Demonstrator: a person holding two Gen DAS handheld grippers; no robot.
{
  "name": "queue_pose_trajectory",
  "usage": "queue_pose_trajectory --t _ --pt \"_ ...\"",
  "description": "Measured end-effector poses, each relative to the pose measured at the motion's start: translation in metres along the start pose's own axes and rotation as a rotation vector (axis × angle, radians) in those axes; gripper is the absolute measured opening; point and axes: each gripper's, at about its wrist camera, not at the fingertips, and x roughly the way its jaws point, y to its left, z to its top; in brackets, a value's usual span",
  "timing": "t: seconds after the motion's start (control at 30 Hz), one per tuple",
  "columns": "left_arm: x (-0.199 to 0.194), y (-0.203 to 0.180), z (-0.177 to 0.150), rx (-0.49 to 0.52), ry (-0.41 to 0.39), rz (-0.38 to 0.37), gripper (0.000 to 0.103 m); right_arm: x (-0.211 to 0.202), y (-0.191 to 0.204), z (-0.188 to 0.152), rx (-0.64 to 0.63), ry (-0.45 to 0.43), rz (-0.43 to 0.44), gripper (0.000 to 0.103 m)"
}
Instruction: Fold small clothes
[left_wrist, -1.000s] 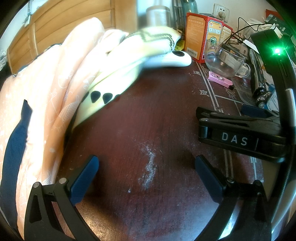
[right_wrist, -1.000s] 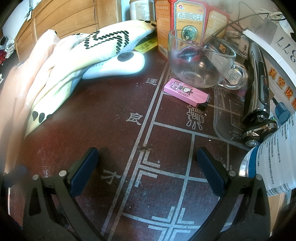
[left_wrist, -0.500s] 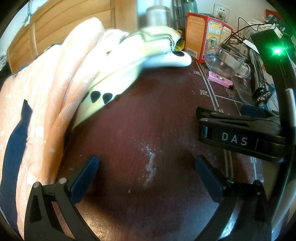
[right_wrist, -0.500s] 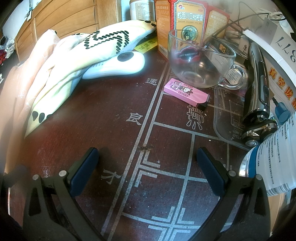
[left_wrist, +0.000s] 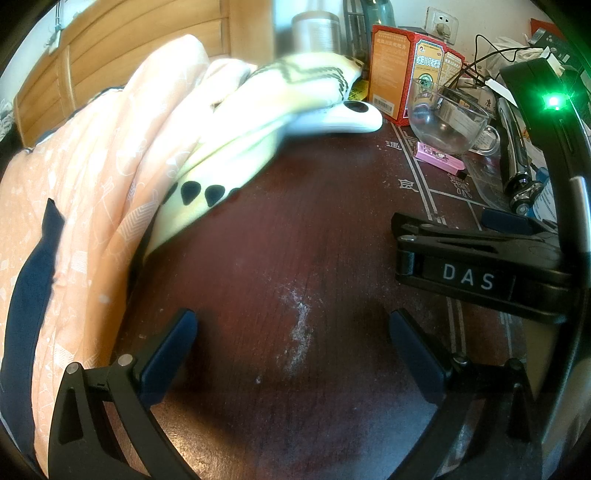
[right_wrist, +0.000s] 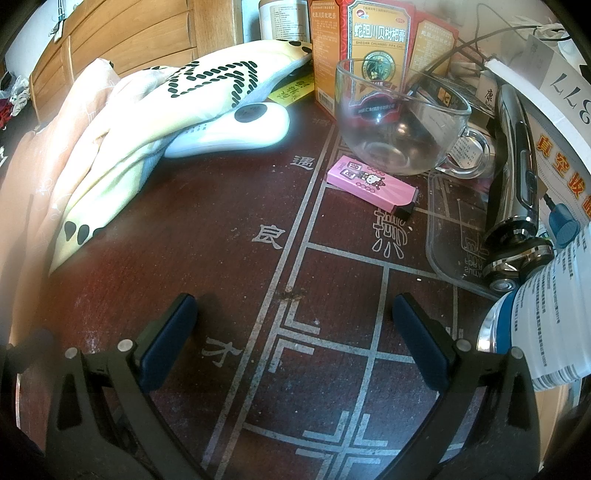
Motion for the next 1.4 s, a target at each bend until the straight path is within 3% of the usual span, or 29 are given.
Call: queue_pose_trajectory --t 0.6,0.8,0.9,1.0,1.2,1.33,1.4 --pt "0.003 -0.001 0.001 0.001 -0.001 0.001 0.103 0.003 -0.001 0.002 0.000 0.000 0.005 0.103" --pt "0.006 -0.004 0.006 0.002 0.000 -0.002 0.103 0.005 -0.013 0.006 0.016 -0.021 0.072 0.103" --pt "0.007 -0.008 0.006 0.036 0.030 -0.038 0.103 0.003 -0.022 0.006 0.054 -0.042 0.128 0.103" --pt "-0.004 -0.010 -0.002 0.106 0.054 -0.156 0.103 -0.002 -0.023 0.004 0.070 -0.052 0.148 0.103" --pt "-0.069 0.030 -0.034 0.026 -0.040 -0.198 0.103 -0.019 -0.025 0.002 0.091 -0.137 0.195 0.103" --pt "-0.171 0.092 -0.073 -0.137 -0.213 -0.218 0.103 -0.049 -0.016 -0.004 0.064 -0.262 0.263 0.103" --pt "-0.231 0.122 -0.101 -0.196 -0.307 -0.186 0.103 -0.078 -0.003 -0.010 0.007 -0.363 0.304 0.103"
